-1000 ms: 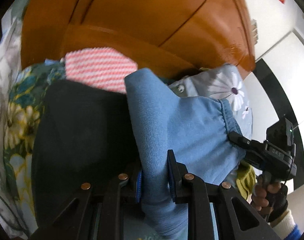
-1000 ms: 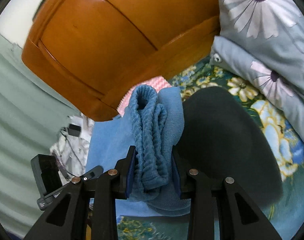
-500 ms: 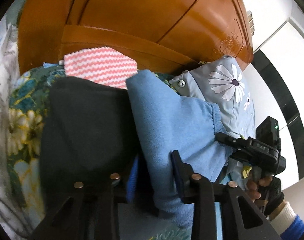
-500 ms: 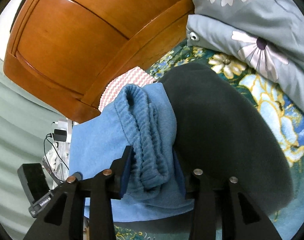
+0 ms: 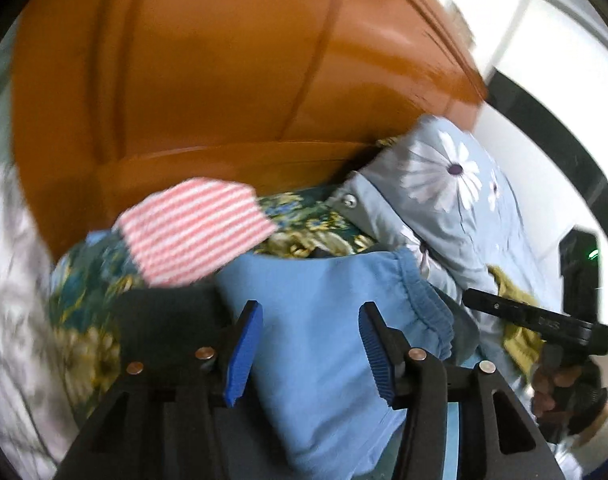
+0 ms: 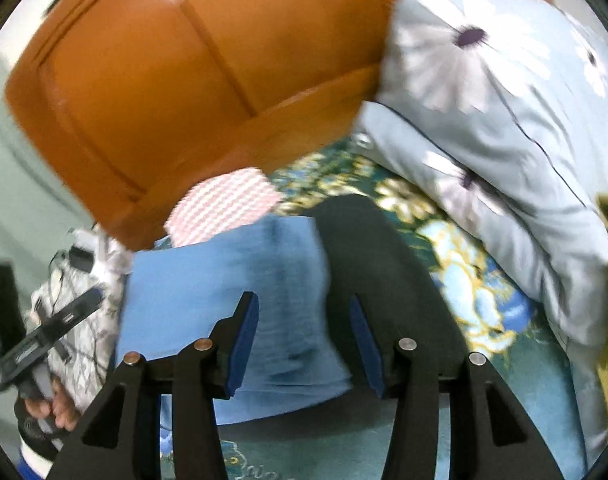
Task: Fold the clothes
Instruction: 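Carry the folded sweatpants with both grippers onto the dark grey cloth pile, then lower the sweatpants onto the dark grey pile and open both grippers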
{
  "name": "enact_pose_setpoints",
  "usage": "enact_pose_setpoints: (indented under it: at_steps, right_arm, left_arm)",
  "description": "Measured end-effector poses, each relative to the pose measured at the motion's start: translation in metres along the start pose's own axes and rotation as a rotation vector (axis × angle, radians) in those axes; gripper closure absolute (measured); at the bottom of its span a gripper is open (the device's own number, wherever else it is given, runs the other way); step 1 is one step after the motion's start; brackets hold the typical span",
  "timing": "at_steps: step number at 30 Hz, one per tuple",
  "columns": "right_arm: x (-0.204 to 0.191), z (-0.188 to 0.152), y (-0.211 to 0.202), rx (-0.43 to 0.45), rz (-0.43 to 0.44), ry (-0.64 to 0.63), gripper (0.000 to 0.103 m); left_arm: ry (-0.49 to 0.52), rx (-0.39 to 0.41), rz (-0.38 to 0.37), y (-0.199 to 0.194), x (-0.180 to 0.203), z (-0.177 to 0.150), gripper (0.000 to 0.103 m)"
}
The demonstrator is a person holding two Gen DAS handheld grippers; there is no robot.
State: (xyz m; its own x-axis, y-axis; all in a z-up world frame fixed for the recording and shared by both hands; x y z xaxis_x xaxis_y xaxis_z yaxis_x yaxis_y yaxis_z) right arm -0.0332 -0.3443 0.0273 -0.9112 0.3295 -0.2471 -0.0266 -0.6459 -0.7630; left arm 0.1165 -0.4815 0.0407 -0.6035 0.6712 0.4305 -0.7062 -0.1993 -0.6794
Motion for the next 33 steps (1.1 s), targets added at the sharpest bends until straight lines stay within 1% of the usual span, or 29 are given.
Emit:
enact_pose_setpoints:
  at_steps: [3,6,7,11,17,20,23,25,27,31,32,33]
  right_arm:
    - [-0.035,-0.001,0.009,-0.012,0.007,-0.130,0.054]
    - [-0.047,-0.010,0.023,-0.054,-0.082,-0.251,0.054]
    - [-0.045,-0.014,0.027,-0.058,-0.096,-0.256,0.054]
    - [-0.037,-0.023,0.035,-0.040,-0.083,-0.212,0.054]
    - [-0.033,-0.030,0.047,-0.039,-0.088,-0.182,0.053]
    - [-0.033,-0.029,0.040,-0.025,-0.083,-0.150,0.053]
    - [-0.038,-0.029,0.021,0.014,-0.068,-0.128,0.054]
    - [-0.041,-0.034,0.009,0.032,-0.067,-0.128,0.054]
    - [-0.045,-0.043,-0.001,0.042,-0.075,-0.134,0.054]
    - [-0.054,-0.070,-0.011,0.044,-0.093,-0.147,0.053]
    - [-0.056,-0.077,-0.012,0.043,-0.101,-0.152,0.052]
    - [-0.058,-0.085,-0.012,0.041,-0.111,-0.156,0.046]
  left_arm:
    - [0.059,-0.017,0.062,0.019,0.003,-0.001,0.049]
    - [0.084,-0.039,0.102,0.034,-0.009,-0.008,0.049]
    - [0.087,-0.048,0.111,0.039,-0.014,-0.011,0.049]
    - [0.114,-0.046,0.118,0.049,-0.023,-0.023,0.049]
    - [0.113,-0.042,0.116,0.053,-0.024,-0.028,0.048]
    - [0.114,-0.026,0.128,0.045,-0.019,-0.027,0.048]
    - [0.090,0.015,0.130,0.025,-0.012,-0.031,0.048]
    - [0.059,0.039,0.108,0.010,-0.006,-0.040,0.047]
    - [0.036,0.053,0.092,-0.002,0.000,-0.054,0.042]
    - [0.001,0.064,0.093,-0.013,0.011,-0.088,0.038]
    - [-0.006,0.064,0.091,-0.014,0.014,-0.097,0.037]
    - [-0.009,0.066,0.089,-0.016,0.016,-0.105,0.035]
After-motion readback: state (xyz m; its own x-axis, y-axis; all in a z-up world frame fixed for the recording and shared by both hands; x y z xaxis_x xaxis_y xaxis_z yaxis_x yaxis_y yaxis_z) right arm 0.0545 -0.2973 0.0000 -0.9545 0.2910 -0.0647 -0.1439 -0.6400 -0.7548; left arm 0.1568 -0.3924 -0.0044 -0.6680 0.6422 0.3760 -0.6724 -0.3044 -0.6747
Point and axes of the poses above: each gripper's, at about its wrist camera, not at the fingertips, and y roughly the way its jaws point, x to its right, z to its top, the point moved 3 cm from there along y, roughly the way its jaws point, and after that the axes turned 9 degrees about -y, right-handed, at the moved point
